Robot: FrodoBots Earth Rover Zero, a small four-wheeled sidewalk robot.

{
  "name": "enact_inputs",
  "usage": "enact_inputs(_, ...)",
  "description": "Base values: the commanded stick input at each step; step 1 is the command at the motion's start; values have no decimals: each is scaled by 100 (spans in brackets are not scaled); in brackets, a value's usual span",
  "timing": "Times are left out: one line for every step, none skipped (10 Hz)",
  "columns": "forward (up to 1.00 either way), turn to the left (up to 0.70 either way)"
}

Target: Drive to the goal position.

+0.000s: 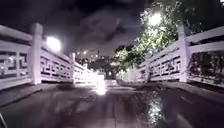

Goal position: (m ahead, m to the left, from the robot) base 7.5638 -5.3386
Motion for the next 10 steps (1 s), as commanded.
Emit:
enact_inputs(59,0)
enact_inputs(59,0)
enact_inputs(59,0)
enact_inputs(59,0)
enact_inputs(59,0)
enact_inputs(59,0)
enact_inputs(59,0)
enact_inputs(59,0)
enact_inputs(59,0)
enact_inputs(59,0)
